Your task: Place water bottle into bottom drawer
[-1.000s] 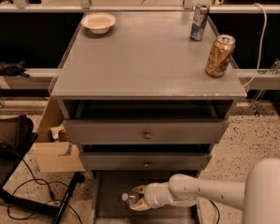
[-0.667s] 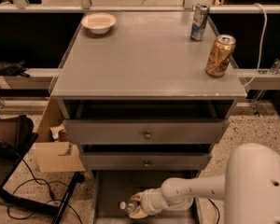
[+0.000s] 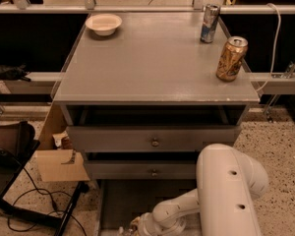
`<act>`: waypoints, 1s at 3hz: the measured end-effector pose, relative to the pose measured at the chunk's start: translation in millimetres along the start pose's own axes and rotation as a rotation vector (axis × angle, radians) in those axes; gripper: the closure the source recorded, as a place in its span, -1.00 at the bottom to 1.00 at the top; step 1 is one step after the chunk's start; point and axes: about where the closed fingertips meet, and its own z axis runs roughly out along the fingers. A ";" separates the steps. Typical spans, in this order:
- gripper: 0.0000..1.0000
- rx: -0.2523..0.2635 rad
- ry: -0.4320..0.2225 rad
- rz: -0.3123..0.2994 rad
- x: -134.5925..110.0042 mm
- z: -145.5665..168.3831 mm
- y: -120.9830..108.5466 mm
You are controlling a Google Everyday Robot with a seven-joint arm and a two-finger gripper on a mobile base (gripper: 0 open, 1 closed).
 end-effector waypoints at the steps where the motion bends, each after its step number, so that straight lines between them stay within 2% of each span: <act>1: 1.00 0.000 0.000 0.000 0.0 0.5 0.2; 2: 0.65 0.000 0.000 0.000 0.0 0.5 0.3; 3: 0.18 0.000 0.000 0.000 0.0 0.5 0.3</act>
Offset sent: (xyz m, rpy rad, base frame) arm -0.0002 0.0003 -0.0004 -0.0001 0.0002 0.0003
